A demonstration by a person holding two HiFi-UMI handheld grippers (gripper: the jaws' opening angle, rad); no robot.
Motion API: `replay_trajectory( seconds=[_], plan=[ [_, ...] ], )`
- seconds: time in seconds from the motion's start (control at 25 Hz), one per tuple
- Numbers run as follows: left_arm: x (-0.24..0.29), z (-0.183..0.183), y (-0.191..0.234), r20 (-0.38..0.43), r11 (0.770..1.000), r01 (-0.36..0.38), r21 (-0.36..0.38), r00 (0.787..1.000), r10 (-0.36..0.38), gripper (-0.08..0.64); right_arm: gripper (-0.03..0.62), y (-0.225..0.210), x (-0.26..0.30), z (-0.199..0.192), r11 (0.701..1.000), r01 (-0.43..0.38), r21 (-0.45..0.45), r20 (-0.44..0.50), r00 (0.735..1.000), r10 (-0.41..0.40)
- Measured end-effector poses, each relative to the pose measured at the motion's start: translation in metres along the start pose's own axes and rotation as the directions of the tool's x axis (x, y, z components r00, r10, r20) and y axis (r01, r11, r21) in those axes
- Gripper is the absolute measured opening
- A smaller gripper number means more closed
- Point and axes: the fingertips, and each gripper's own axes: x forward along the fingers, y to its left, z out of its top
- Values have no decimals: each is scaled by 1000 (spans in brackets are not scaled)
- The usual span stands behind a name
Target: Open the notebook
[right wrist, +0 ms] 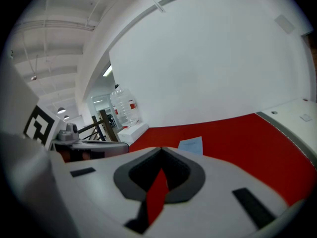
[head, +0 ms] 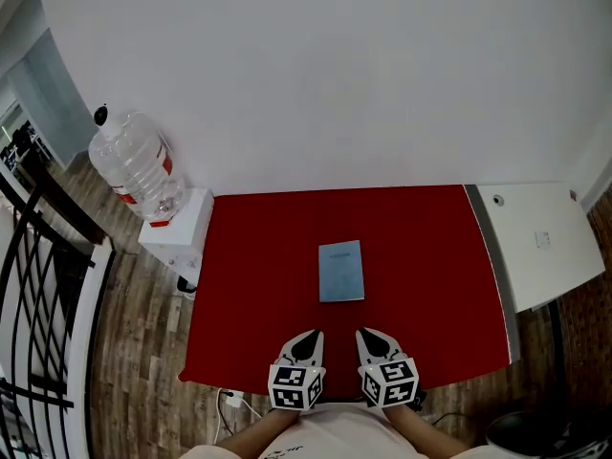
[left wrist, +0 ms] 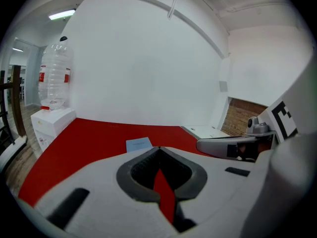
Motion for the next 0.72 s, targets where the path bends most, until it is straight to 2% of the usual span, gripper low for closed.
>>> replay_trajectory(
  seconds=[0.16,0.72],
  plan=[
    [6,9,5,10,1000,14,10,1000,-14,6,5,-5,6,9,999,33,0,22,999,-33],
    [27,8,19,-15,1000,23,5,1000,-23,6,6,-13,28,6,999,40,14,-15,999,-40]
  ],
)
